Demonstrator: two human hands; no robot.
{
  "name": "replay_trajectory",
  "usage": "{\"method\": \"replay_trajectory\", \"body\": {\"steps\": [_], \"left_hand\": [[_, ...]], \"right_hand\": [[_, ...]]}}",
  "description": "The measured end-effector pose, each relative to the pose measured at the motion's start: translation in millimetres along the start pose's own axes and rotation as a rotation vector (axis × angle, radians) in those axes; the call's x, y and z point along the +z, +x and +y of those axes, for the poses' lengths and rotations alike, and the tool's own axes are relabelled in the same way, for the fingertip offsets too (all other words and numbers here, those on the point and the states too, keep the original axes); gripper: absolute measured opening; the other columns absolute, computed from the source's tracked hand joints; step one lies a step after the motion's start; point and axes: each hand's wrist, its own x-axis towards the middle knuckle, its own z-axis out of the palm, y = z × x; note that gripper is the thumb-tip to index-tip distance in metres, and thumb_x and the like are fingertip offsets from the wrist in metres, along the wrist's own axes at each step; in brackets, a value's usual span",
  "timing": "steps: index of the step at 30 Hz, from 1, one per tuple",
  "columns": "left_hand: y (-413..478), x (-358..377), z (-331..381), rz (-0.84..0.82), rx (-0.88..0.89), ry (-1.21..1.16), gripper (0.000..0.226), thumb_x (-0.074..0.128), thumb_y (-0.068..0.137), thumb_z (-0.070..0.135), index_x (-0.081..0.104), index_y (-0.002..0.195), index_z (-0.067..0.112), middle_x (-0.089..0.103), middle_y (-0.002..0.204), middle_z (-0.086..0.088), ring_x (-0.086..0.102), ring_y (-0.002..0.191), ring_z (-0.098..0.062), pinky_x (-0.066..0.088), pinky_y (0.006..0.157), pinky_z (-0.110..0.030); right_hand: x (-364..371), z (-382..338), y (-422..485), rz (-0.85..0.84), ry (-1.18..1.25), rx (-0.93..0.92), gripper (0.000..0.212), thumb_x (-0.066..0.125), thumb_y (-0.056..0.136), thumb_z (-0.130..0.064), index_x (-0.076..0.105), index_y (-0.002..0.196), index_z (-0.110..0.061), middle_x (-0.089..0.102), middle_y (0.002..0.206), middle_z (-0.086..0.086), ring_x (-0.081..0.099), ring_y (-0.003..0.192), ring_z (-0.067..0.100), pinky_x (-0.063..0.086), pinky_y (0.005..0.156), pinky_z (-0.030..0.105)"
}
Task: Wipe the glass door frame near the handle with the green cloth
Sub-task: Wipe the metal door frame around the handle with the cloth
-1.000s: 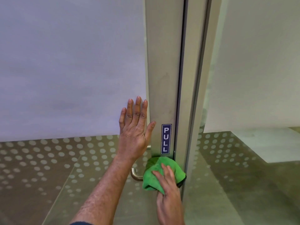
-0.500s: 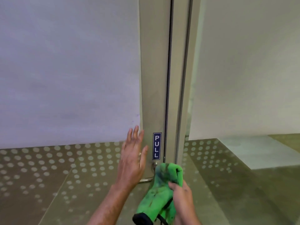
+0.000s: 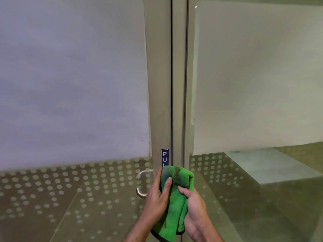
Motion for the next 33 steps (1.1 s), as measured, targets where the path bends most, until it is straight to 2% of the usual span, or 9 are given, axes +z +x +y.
{"method": "replay_trajectory", "body": {"steps": [2, 4, 10, 17, 20, 23, 27, 30, 33], "left_hand": [[-6, 4, 7, -0.008, -0.024, -0.084, 0.055, 0.051, 0.091, 0.07, 0.044, 0.142, 0.053, 0.061, 0.131, 0.031, 0.059, 0.112, 0.022, 0.051, 0.085, -0.004], [-13, 8, 13, -0.024, -0.04, -0.146, 0.059, 0.057, 0.082, 0.08, 0.058, 0.131, 0.047, 0.075, 0.118, 0.02, 0.068, 0.106, 0.011, 0.059, 0.089, -0.018], [-37, 34, 36, -0.069, -0.016, -0.142, 0.062, 0.067, 0.072, 0.085, 0.066, 0.115, 0.04, 0.079, 0.108, 0.012, 0.075, 0.099, -0.002, 0.064, 0.088, -0.039], [-73, 96, 80, -0.092, 0.009, -0.131, 0.067, 0.071, 0.061, 0.088, 0.066, 0.103, 0.036, 0.079, 0.096, 0.009, 0.076, 0.087, -0.002, 0.064, 0.077, -0.034], [-95, 132, 101, -0.074, 0.014, -0.105, 0.068, 0.068, 0.057, 0.092, 0.064, 0.097, 0.036, 0.077, 0.085, 0.014, 0.071, 0.075, 0.01, 0.057, 0.063, -0.021], [-113, 172, 124, -0.045, 0.0, -0.115, 0.064, 0.072, 0.06, 0.086, 0.062, 0.093, 0.032, 0.076, 0.083, 0.012, 0.07, 0.071, 0.007, 0.06, 0.068, -0.03], [-130, 230, 158, -0.001, -0.046, -0.146, 0.065, 0.07, 0.059, 0.085, 0.059, 0.089, 0.028, 0.073, 0.084, 0.011, 0.071, 0.079, -0.011, 0.056, 0.07, -0.034], [-148, 279, 179, -0.097, -0.101, -0.289, 0.074, 0.07, 0.054, 0.088, 0.063, 0.092, 0.025, 0.077, 0.092, -0.001, 0.074, 0.086, -0.019, 0.062, 0.082, -0.042], [-172, 323, 195, -0.26, -0.084, -0.371, 0.082, 0.076, 0.049, 0.089, 0.067, 0.109, 0.035, 0.08, 0.107, 0.004, 0.077, 0.098, -0.015, 0.062, 0.092, -0.047]], "right_hand": [[-3, -5, -13, 0.005, 0.022, -0.003, 0.027, 0.056, 0.093, -0.004, 0.072, 0.115, -0.007, 0.078, 0.107, 0.023, 0.076, 0.095, 0.041, 0.061, 0.082, 0.054], [-7, -11, -25, 0.019, 0.047, -0.009, 0.028, 0.057, 0.092, -0.005, 0.07, 0.117, -0.007, 0.077, 0.108, 0.025, 0.075, 0.098, 0.044, 0.057, 0.091, 0.062], [-36, -34, -72, 0.078, 0.099, -0.021, 0.026, 0.055, 0.093, -0.006, 0.07, 0.114, -0.004, 0.076, 0.107, 0.029, 0.073, 0.1, 0.048, 0.054, 0.093, 0.066], [-89, -68, -133, 0.127, 0.029, -0.192, 0.028, 0.057, 0.094, -0.004, 0.067, 0.12, -0.004, 0.075, 0.112, 0.028, 0.071, 0.106, 0.046, 0.053, 0.097, 0.063], [-121, -83, -161, 0.179, -0.115, -0.308, 0.031, 0.069, 0.09, -0.01, 0.068, 0.121, -0.008, 0.077, 0.112, 0.021, 0.073, 0.106, 0.04, 0.053, 0.098, 0.062], [-157, -96, -188, 0.256, -0.24, -0.355, 0.033, 0.079, 0.085, -0.018, 0.069, 0.116, -0.013, 0.081, 0.104, 0.01, 0.078, 0.097, 0.028, 0.063, 0.083, 0.044], [-204, -122, -216, 0.304, -0.302, -0.372, 0.032, 0.082, 0.081, -0.012, 0.07, 0.111, -0.01, 0.083, 0.094, 0.007, 0.08, 0.082, 0.02, 0.059, 0.058, 0.026], [-247, -153, -238, 0.371, -0.282, -0.443, 0.028, 0.079, 0.083, -0.008, 0.069, 0.109, -0.009, 0.082, 0.091, 0.009, 0.08, 0.079, 0.023, 0.061, 0.058, 0.03], [-288, -186, -256, 0.43, -0.246, -0.497, 0.032, 0.08, 0.084, -0.018, 0.068, 0.114, -0.011, 0.081, 0.099, 0.014, 0.078, 0.09, 0.032, 0.065, 0.075, 0.046]]}}
